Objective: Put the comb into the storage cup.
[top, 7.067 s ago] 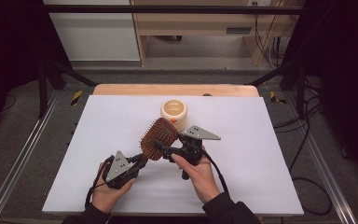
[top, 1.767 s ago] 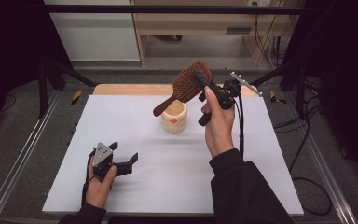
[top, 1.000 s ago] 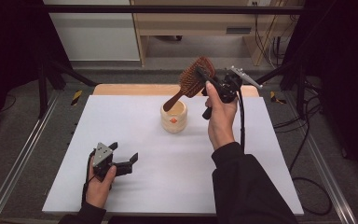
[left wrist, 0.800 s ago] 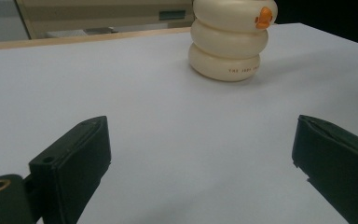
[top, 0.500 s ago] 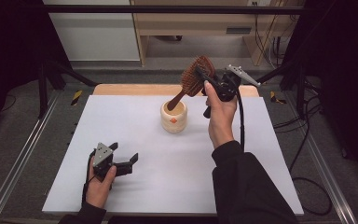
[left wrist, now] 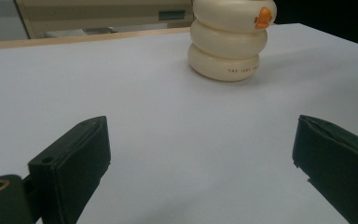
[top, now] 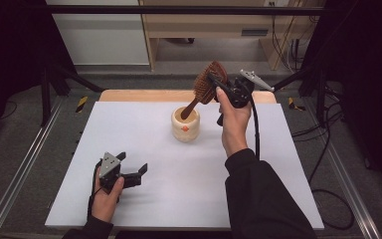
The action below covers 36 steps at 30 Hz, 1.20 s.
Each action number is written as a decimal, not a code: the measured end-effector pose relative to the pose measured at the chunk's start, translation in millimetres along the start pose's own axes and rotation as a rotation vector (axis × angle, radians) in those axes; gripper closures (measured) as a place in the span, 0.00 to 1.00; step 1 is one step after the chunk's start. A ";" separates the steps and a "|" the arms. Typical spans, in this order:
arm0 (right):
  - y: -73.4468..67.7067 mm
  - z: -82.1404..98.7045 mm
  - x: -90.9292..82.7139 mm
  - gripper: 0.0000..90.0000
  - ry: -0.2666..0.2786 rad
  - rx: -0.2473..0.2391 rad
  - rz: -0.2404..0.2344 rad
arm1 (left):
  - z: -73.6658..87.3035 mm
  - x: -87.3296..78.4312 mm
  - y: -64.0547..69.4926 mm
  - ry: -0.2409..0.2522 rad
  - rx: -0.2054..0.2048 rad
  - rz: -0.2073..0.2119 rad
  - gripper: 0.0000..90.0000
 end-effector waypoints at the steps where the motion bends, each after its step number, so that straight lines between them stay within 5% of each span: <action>1: 1.0 0.8 0.7 0.57 -0.002 -0.006 0.004 | 0.1 0.1 0.1 0.000 0.000 0.001 0.05; 36: 8.6 26.1 19.9 0.57 -0.068 -0.046 0.034 | -0.5 0.4 1.2 0.003 0.003 0.005 0.05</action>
Point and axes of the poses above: each handheld gripper's, and its own axes: x roughly forward along the jaws, z roughly out of its underside, y roughly to its right, the point moved 10 cm from there along x, roughly forward along the jaws, and after that the axes turned 15 degrees about x, right-handed, at the moved point
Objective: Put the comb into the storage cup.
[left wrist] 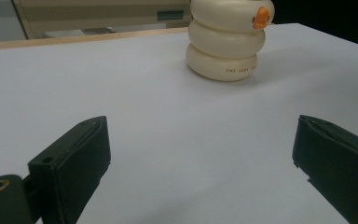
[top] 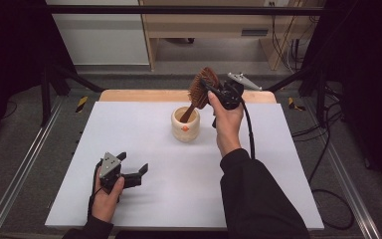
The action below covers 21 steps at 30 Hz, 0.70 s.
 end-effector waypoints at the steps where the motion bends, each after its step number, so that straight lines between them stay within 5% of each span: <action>1: 0.0 0.6 0.4 0.57 -0.001 0.001 0.001 | -0.3 -0.1 0.0 0.002 -0.001 0.000 0.05; 21: 0.4 11.8 8.2 0.57 -0.020 -0.009 0.009 | -1.0 -0.6 0.2 0.007 -0.004 0.002 0.05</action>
Point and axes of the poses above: each handheld gripper's, and its own axes: x roughly forward along the jaws, z roughly out of its underside, y roughly to its right, the point moved 10 cm from there along x, roughly forward along the jaws, and after that the axes turned 15 degrees about x, right-handed, at the moved point
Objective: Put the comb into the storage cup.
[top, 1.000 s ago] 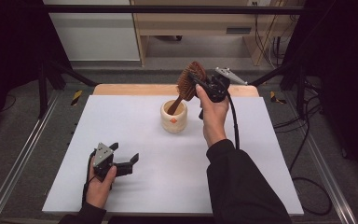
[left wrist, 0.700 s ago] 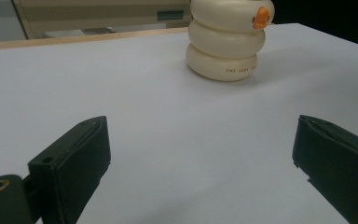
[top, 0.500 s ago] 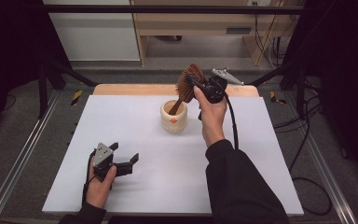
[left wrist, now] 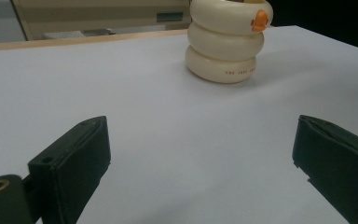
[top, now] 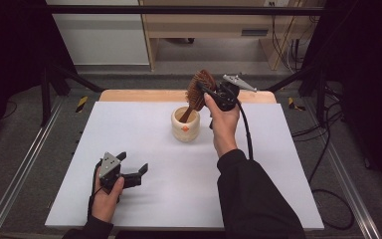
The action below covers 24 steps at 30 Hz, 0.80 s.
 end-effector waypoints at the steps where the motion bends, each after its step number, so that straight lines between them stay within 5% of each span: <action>1: -0.1 0.9 0.4 0.57 -0.002 -0.003 0.001 | -0.1 -0.1 0.0 0.001 0.000 0.000 0.05; 24: -3.7 13.3 6.6 0.57 -0.027 -0.015 0.003 | 0.1 0.0 -0.3 0.000 0.000 0.002 0.05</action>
Point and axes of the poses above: each handheld gripper's, and its own axes: x roughly forward along the jaws, z roughly out of its underside, y roughly to its right, the point moved 10 cm from there along x, roughly forward along the jaws, and after that the axes turned 15 degrees about x, right-handed, at the moved point
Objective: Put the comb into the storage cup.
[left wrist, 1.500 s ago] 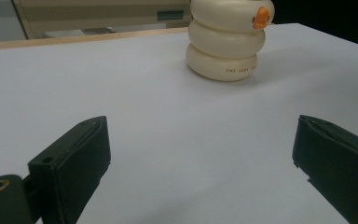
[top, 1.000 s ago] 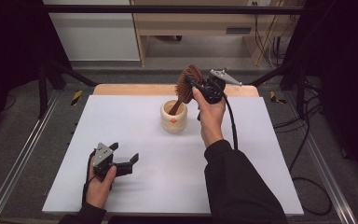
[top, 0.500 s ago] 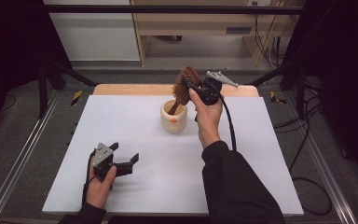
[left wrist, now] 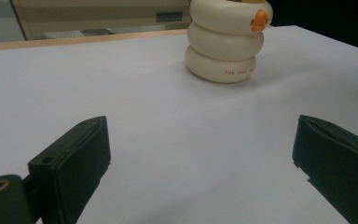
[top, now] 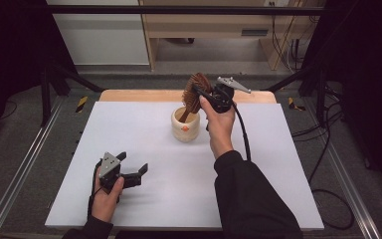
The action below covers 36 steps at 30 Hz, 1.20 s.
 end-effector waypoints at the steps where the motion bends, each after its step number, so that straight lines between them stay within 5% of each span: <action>1: -0.2 0.4 0.3 0.57 -0.002 0.003 -0.002 | 0.0 0.0 0.0 0.000 0.000 0.000 0.05; 36: 3.0 9.1 6.8 0.56 -0.023 0.015 0.002 | 0.4 0.3 0.2 -0.003 0.000 0.000 0.05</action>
Point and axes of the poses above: each handheld gripper's, and its own axes: x roughly forward along the jaws, z roughly out of its underside, y roughly to its right, the point moved 10 cm from there along x, roughly forward along the jaws, and after that the axes turned 15 degrees about x, right-handed, at the moved point
